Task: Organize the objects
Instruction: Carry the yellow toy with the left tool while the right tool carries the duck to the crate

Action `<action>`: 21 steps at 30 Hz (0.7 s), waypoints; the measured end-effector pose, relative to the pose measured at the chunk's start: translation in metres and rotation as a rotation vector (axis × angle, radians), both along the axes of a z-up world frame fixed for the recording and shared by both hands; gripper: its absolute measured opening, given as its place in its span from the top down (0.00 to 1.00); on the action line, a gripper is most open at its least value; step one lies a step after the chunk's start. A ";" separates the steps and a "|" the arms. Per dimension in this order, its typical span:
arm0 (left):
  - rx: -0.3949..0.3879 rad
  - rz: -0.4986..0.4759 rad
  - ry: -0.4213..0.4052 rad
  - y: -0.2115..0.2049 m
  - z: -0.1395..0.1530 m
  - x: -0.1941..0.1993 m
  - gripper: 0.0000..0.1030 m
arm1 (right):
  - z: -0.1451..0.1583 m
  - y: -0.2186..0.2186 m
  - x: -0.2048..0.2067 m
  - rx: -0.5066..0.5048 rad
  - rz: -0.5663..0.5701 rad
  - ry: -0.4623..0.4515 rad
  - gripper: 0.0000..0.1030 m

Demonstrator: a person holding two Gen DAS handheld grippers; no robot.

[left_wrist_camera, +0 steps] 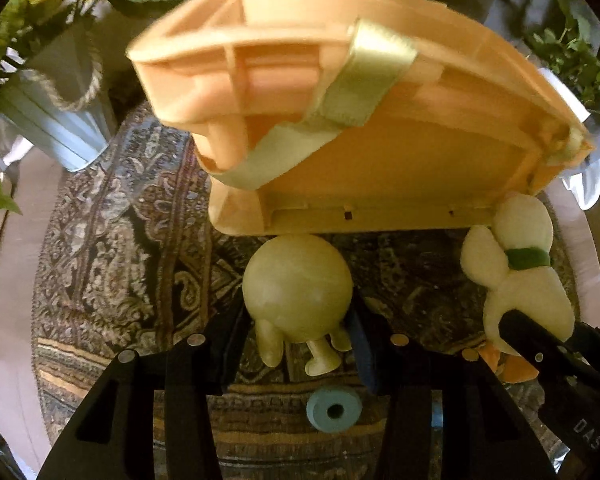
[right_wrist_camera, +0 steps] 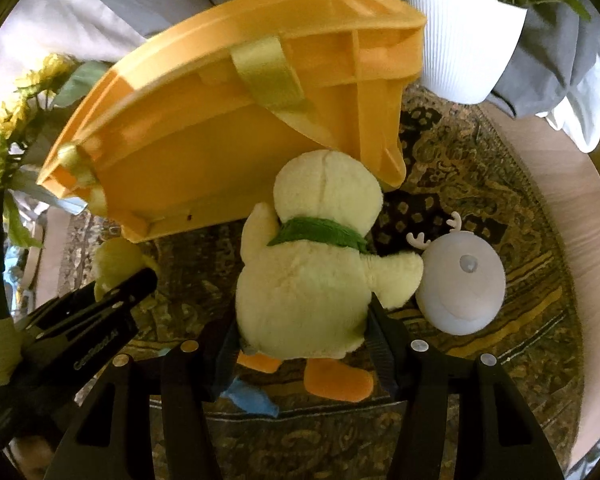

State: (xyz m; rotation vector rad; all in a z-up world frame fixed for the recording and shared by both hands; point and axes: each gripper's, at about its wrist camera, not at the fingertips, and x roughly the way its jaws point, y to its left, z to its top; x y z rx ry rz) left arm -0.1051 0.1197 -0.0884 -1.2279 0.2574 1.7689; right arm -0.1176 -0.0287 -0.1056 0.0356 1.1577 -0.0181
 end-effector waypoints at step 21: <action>0.162 0.065 0.086 -0.034 0.080 0.019 0.55 | 0.073 0.017 -0.045 0.040 0.071 -0.192 0.45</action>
